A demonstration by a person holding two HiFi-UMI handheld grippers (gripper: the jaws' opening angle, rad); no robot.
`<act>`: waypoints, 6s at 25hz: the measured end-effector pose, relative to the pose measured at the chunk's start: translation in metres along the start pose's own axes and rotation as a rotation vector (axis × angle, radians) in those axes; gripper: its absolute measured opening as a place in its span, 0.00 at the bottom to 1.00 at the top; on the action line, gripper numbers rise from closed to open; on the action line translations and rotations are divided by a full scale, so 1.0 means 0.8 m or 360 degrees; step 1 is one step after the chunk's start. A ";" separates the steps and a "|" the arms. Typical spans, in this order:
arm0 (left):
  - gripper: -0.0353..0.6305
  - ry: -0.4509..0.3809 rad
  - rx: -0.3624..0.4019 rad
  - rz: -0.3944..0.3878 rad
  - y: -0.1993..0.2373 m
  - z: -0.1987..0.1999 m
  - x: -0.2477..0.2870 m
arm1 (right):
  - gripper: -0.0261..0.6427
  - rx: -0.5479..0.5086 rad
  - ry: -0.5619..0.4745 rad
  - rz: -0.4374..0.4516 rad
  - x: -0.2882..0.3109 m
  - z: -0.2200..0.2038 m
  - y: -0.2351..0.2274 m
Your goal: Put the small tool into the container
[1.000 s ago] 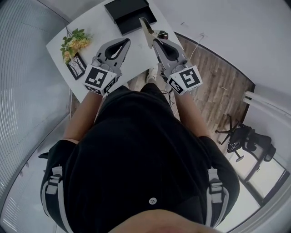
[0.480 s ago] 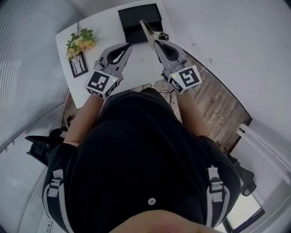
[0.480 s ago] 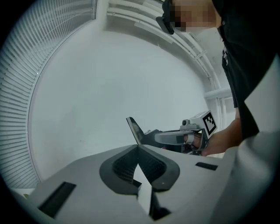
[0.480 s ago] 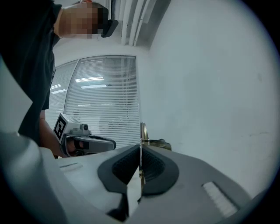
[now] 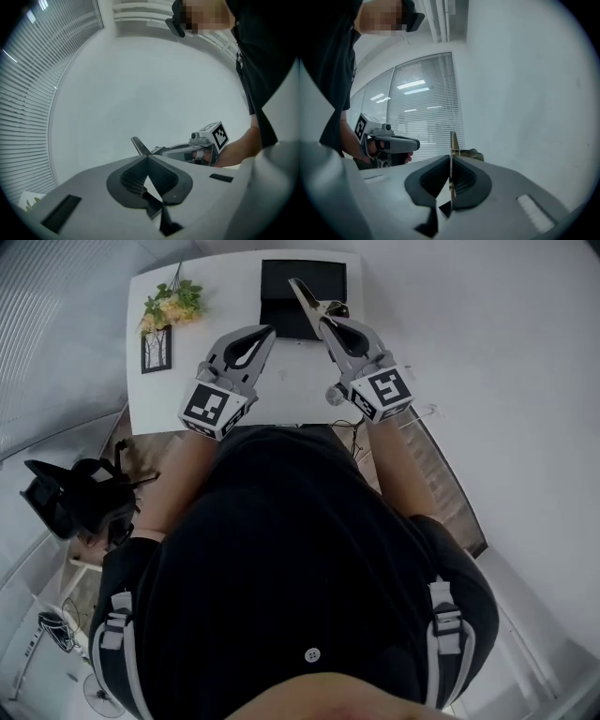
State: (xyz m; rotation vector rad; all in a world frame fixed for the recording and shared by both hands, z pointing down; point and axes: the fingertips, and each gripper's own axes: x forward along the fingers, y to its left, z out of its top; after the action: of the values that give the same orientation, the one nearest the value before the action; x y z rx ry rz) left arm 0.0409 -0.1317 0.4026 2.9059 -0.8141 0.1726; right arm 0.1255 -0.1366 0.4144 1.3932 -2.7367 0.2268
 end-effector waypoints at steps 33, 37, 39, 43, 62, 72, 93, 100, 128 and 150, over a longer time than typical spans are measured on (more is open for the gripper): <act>0.06 0.0078 -0.0077 0.0177 0.048 -0.090 0.065 | 0.06 -0.0222 0.1079 0.0453 0.086 -0.219 -0.049; 0.06 0.0076 -0.0074 0.0166 0.054 -0.098 0.075 | 0.06 -0.0206 0.1146 0.0458 0.089 -0.242 -0.055; 0.06 0.0071 -0.0074 0.0162 0.058 -0.102 0.080 | 0.06 -0.0206 0.1173 0.0461 0.092 -0.252 -0.056; 0.06 0.0079 -0.0075 0.0174 0.068 -0.110 0.086 | 0.06 -0.0227 0.1250 0.0481 0.097 -0.270 -0.054; 0.06 0.0169 -0.0134 0.0206 0.092 -0.144 0.094 | 0.06 -0.0329 0.1642 0.0697 0.116 -0.345 -0.050; 0.06 0.0144 -0.0154 0.0201 0.095 -0.146 0.098 | 0.07 -0.0314 0.1786 0.0772 0.120 -0.373 -0.049; 0.06 0.0180 -0.0181 0.0192 0.091 -0.150 0.099 | 0.16 -0.0522 0.1636 0.0558 0.142 -0.334 -0.098; 0.06 0.0206 -0.0144 0.0218 0.083 -0.143 0.092 | 0.16 -0.0440 0.1471 0.0510 0.127 -0.283 -0.095; 0.06 -0.0043 0.0064 0.0140 -0.019 0.003 0.033 | 0.06 -0.0153 -0.0019 0.0192 -0.018 0.031 0.003; 0.06 -0.0034 0.0109 0.0080 -0.048 0.005 0.034 | 0.06 -0.0171 -0.0110 0.0156 -0.049 0.028 0.003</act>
State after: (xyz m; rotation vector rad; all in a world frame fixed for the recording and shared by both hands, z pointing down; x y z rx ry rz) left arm 0.0847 -0.1135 0.3991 2.9571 -0.9025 0.1781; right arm 0.1465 -0.1074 0.3875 1.2652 -2.8295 0.0360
